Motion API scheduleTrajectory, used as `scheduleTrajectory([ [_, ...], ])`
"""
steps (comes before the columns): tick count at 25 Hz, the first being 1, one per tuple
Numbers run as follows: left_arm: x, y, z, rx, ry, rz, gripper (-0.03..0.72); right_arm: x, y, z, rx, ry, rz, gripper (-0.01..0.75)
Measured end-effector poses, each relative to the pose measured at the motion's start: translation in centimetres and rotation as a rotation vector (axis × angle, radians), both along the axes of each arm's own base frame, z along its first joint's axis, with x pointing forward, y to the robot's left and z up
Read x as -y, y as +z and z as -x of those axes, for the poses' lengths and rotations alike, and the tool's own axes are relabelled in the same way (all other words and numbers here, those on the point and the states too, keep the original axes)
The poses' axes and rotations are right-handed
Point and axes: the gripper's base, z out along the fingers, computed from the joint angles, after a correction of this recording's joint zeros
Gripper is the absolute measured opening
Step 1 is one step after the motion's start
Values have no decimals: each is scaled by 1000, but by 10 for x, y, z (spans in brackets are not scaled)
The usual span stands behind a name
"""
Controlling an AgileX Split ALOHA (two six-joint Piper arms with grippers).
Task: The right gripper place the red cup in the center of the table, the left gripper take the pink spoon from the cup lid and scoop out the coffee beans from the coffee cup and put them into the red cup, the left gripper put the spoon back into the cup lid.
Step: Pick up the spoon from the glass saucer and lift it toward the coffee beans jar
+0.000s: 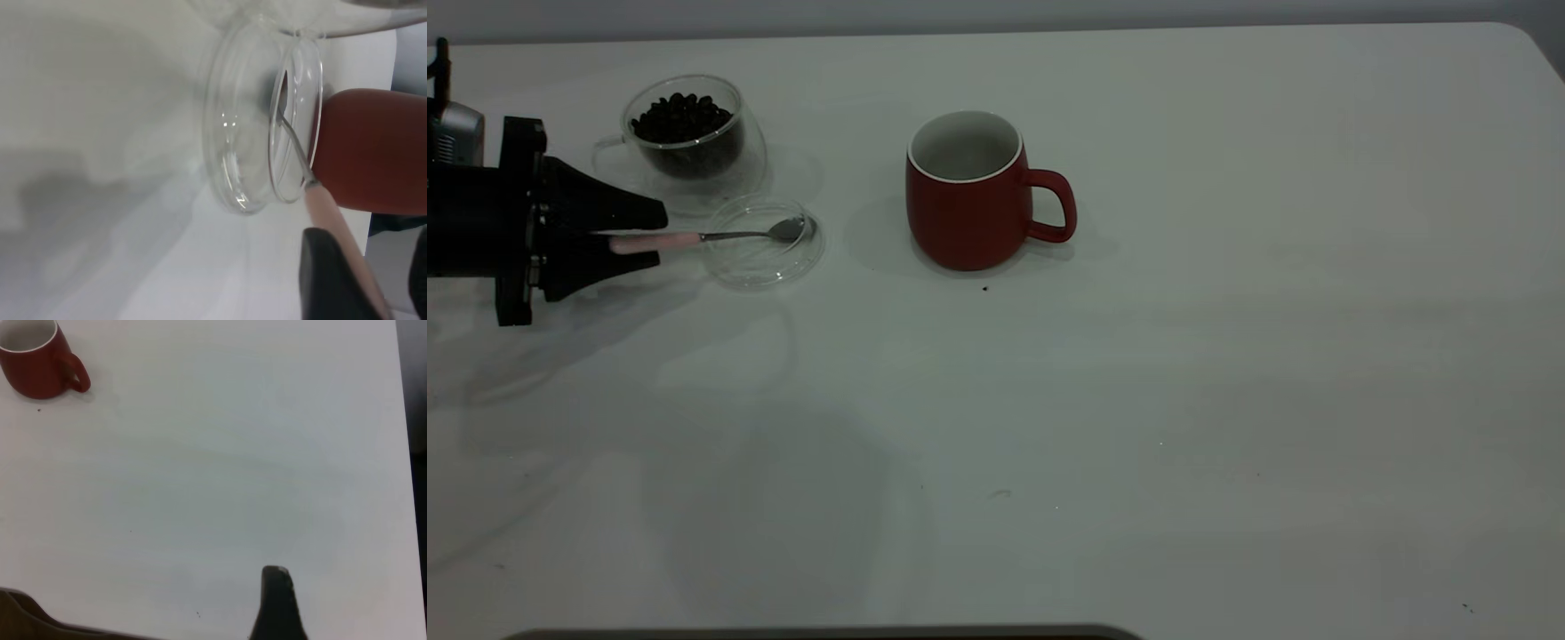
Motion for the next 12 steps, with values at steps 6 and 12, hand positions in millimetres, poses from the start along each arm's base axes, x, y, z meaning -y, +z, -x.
scheduleTrajectory([
  [6, -1, -2, 0, 13, -8, -37, 126, 0, 0, 0, 0, 0, 0, 590],
  [12, -2, -1, 1, 34, -24, -38, 124, 0, 0, 0, 0, 0, 0, 590],
])
